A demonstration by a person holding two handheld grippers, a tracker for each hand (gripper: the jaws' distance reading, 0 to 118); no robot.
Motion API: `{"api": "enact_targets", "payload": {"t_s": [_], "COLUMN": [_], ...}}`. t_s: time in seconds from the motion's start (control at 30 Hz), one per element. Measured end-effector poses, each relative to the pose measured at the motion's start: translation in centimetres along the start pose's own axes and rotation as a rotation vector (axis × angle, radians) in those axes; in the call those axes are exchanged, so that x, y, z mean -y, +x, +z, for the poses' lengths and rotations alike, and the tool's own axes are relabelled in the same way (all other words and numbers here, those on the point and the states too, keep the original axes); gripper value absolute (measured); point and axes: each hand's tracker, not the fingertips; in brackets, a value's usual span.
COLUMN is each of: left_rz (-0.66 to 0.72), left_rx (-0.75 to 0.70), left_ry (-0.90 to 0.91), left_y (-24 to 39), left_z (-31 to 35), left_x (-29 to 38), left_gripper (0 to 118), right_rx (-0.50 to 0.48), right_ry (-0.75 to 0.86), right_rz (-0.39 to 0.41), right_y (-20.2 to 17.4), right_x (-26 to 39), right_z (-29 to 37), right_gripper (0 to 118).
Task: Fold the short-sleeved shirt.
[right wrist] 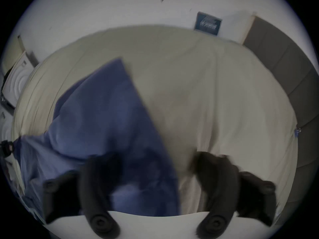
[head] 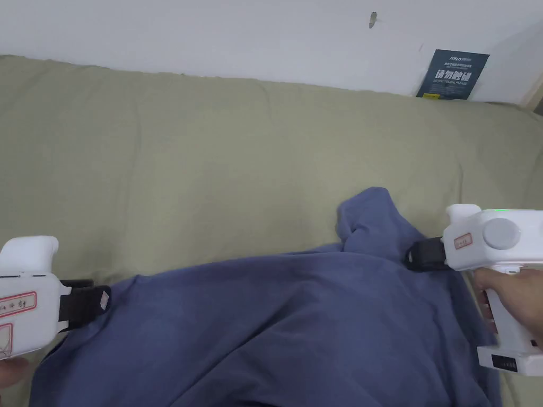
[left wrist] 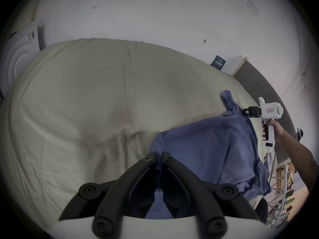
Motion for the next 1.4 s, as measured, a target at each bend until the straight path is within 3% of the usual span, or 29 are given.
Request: {"api": "enact_targets", "payload": {"t_s": [0.03, 0.07, 0.13, 0.2, 0.3, 0.53, 0.7, 0.97, 1.13, 1.23, 1.4], "left_rz": [0.001, -0.001, -0.003, 0.005, -0.003, 0.012, -0.049, -0.126, -0.161, -0.154, -0.098], "left_rx": [-0.009, -0.021, -0.027, -0.033, -0.037, -0.033, -0.047, -0.085, -0.123, -0.117, -0.1], "left_ry": [-0.003, -0.001, 0.009, 0.023, 0.051, 0.208, 0.342, 0.63, 0.794, 0.852, 0.819], "left_y": [-0.2, 0.0, -0.1, 0.1, 0.5, 2.9, 5.4, 9.2, 11.2, 11.4, 10.1], "left_z": [-0.1, 0.0, 0.0, 0.3, 1.3, 10.1, 17.8, 29.9, 35.7, 37.8, 36.7], "left_x": [0.1, 0.3, 0.4, 0.5, 0.1, -2.8, -6.0, -14.3, -19.1, -20.9, -21.2], "left_gripper": [7, 7, 7, 7, 6, 6, 5, 1, 1, 1, 1], "right_rx": [0.055, 0.03, 0.05, -0.037, -0.031, -0.24, -0.295, -0.248, -0.235, -0.2, -0.244], "right_ry": [0.094, 0.126, 0.133, 0.143, 0.248, 0.403, 0.557, 0.891, 1.001, 1.039, 1.036], "right_rz": [0.017, 0.033, 0.03, 0.0, -0.002, -0.057, -0.072, -0.034, -0.023, -0.011, -0.062], "right_y": [-0.7, -1.0, -1.3, -1.3, -1.1, -0.9, -0.3, 0.0, -0.1, -0.5, 0.7], "right_x": [0.3, 0.1, 0.5, 0.3, 1.0, -0.2, -1.4, -4.4, -6.8, -7.7, -9.4], "right_z": [1.2, 2.0, 3.0, 4.3, 8.3, 23.1, 34.1, 49.8, 56.3, 57.7, 54.8], "right_gripper": [49, 1, 1, 1, 1, 1, 1, 1, 1, 1, 1]}}
